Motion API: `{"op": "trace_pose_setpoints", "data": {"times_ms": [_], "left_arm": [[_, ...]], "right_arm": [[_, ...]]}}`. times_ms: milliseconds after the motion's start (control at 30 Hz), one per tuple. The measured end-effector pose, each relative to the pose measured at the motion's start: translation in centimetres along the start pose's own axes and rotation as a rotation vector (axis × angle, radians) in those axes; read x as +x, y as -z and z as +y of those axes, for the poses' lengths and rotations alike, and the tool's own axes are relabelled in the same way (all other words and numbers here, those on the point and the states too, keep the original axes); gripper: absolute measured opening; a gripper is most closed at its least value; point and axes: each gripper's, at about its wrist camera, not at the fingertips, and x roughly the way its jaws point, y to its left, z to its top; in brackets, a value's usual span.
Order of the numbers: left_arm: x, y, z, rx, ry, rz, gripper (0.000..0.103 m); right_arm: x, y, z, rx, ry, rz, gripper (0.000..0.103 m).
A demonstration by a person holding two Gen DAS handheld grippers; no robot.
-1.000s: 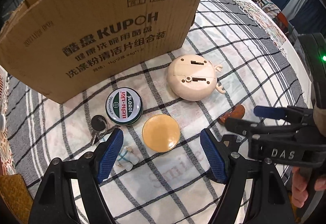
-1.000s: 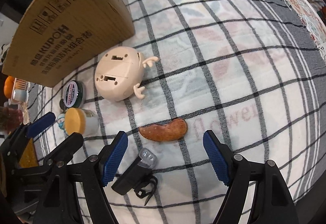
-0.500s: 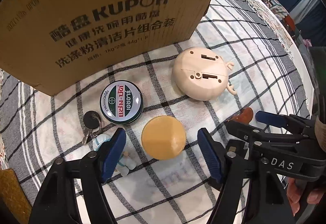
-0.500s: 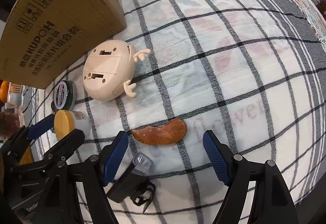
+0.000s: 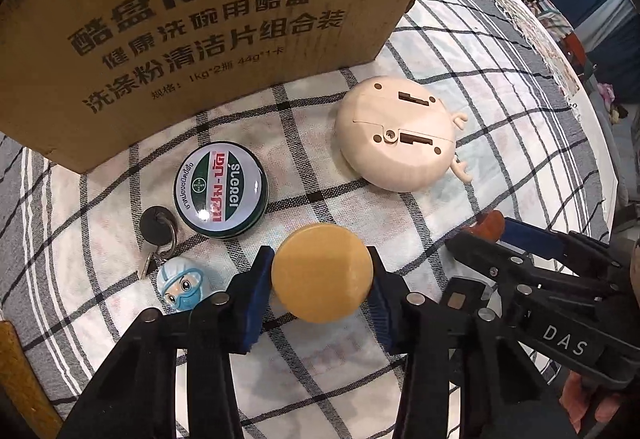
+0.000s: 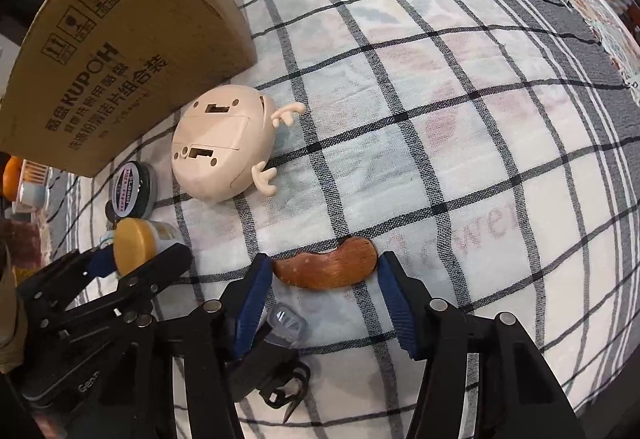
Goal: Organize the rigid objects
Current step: 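Grasp yellow-lidded jar with left gripper while right gripper grasps brown wooden piece, then lift jar with left gripper while right gripper carries wooden piece over box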
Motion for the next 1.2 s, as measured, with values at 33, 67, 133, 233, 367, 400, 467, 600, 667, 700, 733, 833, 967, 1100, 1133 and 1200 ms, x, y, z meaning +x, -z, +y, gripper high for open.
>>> {"op": "trace_pose_setpoints", "data": {"times_ms": [33,67,133,233,367,400,467,600,667,700,733,833,967,1100,1133,1200], "left_arm": [[0.0,0.0,0.0,0.001,0.001,-0.002,0.043],[0.0,0.1,-0.1,0.002,-0.001,-0.005,0.043],[-0.2,0.2,-0.2,0.001,-0.005,-0.009,0.042],[-0.3,0.2,-0.3,0.0,-0.003,-0.01,0.042],[-0.2,0.2,-0.2,-0.009,-0.005,-0.007,0.042],[-0.2,0.2,-0.2,-0.009,-0.005,-0.007,0.042],[-0.3,0.3,-0.1,-0.01,-0.01,-0.008,0.042],[-0.5,0.6,0.6,-0.019,-0.015,-0.006,0.042],[-0.6,0.7,0.9,-0.026,-0.013,-0.005,0.042],[-0.6,0.7,1.0,-0.031,-0.013,-0.004,0.042],[-0.6,0.7,1.1,-0.035,-0.012,-0.004,0.042],[-0.5,0.6,1.3,-0.047,-0.005,-0.002,0.042],[-0.5,0.6,1.3,-0.048,-0.006,-0.003,0.042],[-0.6,0.7,1.3,-0.051,-0.015,-0.004,0.042],[-0.6,0.8,1.2,-0.049,-0.016,-0.005,0.042],[-0.8,0.9,1.1,-0.045,-0.019,-0.009,0.042]], "right_arm": [[0.0,0.2,0.0,0.0,-0.002,-0.002,0.055],[-0.1,0.4,0.0,0.0,-0.003,-0.003,0.054],[-1.1,0.6,-0.4,-0.001,-0.004,-0.014,0.038],[-1.2,0.7,-0.6,-0.008,-0.022,-0.004,0.035],[-1.3,0.6,-0.8,-0.002,-0.022,0.01,0.042],[-1.2,0.5,-0.9,0.004,-0.023,0.022,0.049],[-0.9,0.1,-1.0,0.002,-0.036,0.027,0.055],[-0.6,0.2,0.3,-0.055,-0.025,0.024,0.06],[-0.4,0.1,0.6,-0.065,-0.012,0.022,0.061],[-0.4,0.0,0.9,-0.074,-0.008,0.02,0.061],[-0.3,-0.1,1.0,-0.078,-0.003,0.02,0.061],[0.0,-0.4,1.5,-0.092,0.019,0.015,0.061],[0.3,-0.1,2.6,-0.141,0.071,-0.006,0.06],[0.7,0.3,3.7,-0.152,0.096,-0.024,0.058],[0.7,0.2,3.6,-0.149,0.089,-0.024,0.058],[0.4,0.3,3.0,-0.14,0.074,-0.024,0.058]]}}
